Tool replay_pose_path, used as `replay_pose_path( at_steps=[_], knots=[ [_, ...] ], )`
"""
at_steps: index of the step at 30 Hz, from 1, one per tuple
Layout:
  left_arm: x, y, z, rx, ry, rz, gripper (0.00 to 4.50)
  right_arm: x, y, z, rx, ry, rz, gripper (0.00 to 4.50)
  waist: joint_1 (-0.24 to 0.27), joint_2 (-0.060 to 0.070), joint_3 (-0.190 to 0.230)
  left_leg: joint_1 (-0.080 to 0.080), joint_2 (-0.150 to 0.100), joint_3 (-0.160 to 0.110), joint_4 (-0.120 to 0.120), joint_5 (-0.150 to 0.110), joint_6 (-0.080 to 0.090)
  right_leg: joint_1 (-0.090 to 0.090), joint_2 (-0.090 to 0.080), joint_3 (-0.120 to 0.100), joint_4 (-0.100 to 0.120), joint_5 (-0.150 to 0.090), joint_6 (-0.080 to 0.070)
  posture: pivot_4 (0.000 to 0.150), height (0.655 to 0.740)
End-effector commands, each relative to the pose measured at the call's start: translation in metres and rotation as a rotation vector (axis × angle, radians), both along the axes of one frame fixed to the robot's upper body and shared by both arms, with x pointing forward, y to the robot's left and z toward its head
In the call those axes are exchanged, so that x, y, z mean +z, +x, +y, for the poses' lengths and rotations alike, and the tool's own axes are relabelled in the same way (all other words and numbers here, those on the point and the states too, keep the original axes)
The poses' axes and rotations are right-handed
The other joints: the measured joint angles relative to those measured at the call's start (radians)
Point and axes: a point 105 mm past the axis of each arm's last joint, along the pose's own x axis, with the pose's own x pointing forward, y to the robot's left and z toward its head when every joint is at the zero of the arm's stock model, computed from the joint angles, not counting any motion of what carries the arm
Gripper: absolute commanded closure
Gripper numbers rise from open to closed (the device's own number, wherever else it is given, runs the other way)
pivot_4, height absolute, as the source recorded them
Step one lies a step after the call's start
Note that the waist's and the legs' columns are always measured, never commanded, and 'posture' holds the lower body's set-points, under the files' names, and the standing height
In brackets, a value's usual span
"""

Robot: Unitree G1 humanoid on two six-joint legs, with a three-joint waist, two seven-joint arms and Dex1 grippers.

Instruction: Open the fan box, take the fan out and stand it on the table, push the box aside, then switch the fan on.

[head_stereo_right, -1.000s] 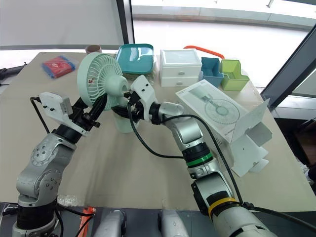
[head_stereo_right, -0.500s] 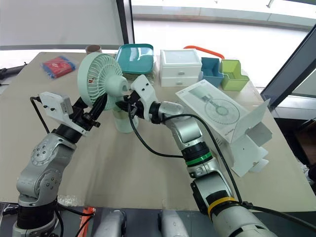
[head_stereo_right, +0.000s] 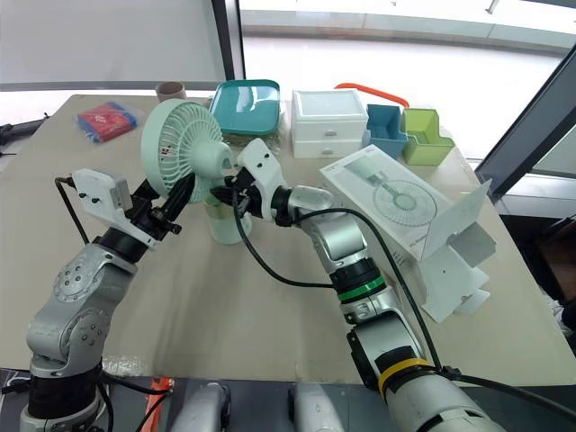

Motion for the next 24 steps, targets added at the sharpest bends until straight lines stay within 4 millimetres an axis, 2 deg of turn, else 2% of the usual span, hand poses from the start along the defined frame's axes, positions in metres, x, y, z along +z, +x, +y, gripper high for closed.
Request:
replay_pose_path(
  at_steps=[1,3,4,8,14,20,24],
  knots=[
    [0.019,-0.017,-0.013,-0.09,0.011,-0.101,0.93,0.018,-0.007,0.006,0.034,0.026,-0.074,3.91,0.0,0.0,0.0,0.0,0.0,0.0,0.0,0.0,0.0,0.0,0.0,0.0,0.0,0.0,0.0,0.15,0.74],
    [0.018,-0.019,-0.013,-0.105,0.014,-0.101,0.22,0.019,-0.006,0.006,0.03,0.031,-0.073,3.91,0.0,0.0,0.0,0.0,0.0,0.0,0.0,0.0,0.0,0.0,0.0,0.0,0.0,0.0,0.0,0.15,0.74],
    [0.018,-0.021,-0.014,-0.117,0.018,-0.103,0.03,0.02,-0.006,0.006,0.027,0.037,-0.073,3.91,0.0,0.0,0.0,0.0,0.0,0.0,0.0,0.0,0.0,0.0,0.0,0.0,0.0,0.0,0.0,0.15,0.74],
    [0.018,-0.025,-0.01,-0.117,0.038,-0.116,0.03,0.022,-0.003,0.005,0.014,0.05,-0.069,3.91,0.0,0.0,0.0,0.0,0.0,0.0,0.0,0.0,0.0,0.0,0.0,0.0,0.0,0.0,0.0,0.15,0.74],
    [0.021,-0.033,0.013,-0.084,0.068,-0.125,0.03,0.026,0.001,-0.001,-0.003,0.057,-0.072,3.91,0.0,0.0,0.0,0.0,0.0,0.0,0.0,0.0,0.0,0.0,0.0,0.0,0.0,0.0,0.0,0.15,0.74],
    [0.032,-0.053,0.031,-0.164,0.063,-0.112,0.03,0.029,0.008,-0.009,-0.029,0.068,-0.068,3.91,-0.001,0.0,0.0,0.0,0.001,0.0,0.0,0.0,0.0,0.0,0.0,-0.001,0.0,0.0,0.0,0.15,0.74],
    [0.026,-0.057,0.046,-0.179,0.141,-0.051,0.03,0.031,0.014,-0.02,-0.057,0.067,-0.069,3.91,-0.001,0.001,0.0,0.0,0.0,0.0,0.0,0.0,0.0,0.0,0.0,0.0,0.0,0.0,0.0,0.15,0.74]
  ],
)
